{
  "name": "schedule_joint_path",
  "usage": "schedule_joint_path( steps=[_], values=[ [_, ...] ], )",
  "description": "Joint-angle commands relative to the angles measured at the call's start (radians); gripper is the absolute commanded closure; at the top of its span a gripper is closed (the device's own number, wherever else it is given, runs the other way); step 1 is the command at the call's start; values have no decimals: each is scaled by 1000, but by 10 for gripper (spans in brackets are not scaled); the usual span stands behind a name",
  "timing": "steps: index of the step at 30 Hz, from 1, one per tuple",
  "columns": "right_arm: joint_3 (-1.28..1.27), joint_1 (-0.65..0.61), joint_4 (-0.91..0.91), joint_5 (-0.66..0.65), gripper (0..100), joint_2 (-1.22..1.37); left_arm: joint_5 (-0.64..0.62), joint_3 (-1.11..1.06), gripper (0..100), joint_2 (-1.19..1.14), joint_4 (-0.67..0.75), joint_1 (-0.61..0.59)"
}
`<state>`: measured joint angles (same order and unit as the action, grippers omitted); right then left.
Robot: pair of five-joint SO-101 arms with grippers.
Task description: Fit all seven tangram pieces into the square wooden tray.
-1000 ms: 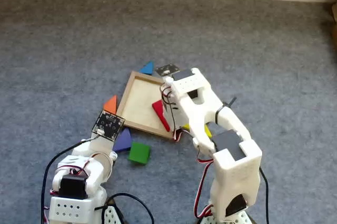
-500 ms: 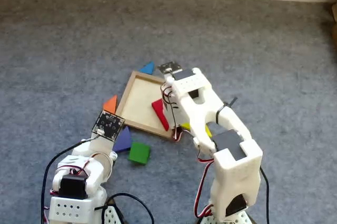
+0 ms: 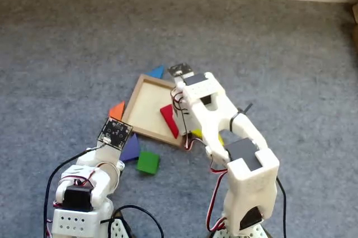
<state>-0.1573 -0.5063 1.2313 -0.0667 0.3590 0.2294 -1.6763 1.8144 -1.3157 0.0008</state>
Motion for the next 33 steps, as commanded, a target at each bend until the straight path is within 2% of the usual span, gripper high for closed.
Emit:
schedule_joint_path(
  steps=[1,11,18,25,28,33],
  values=[
    [10,12,-54,3,786,-21,-6,-19,993,5,-5,-4],
    [13,61,-35,2,803,-38,-6,-19,993,5,-5,-4],
    [-68,61,-35,2,803,-203,-6,-19,993,5,-5,-4],
    [-171,54,-157,11,796,-262,-6,-19,993,5,-5,-4],
    [-176,54,-170,14,731,-262,-6,-19,993,5,-5,-4],
    [-170,54,-173,101,637,-262,-6,-19,993,5,-5,-4]
  ],
)
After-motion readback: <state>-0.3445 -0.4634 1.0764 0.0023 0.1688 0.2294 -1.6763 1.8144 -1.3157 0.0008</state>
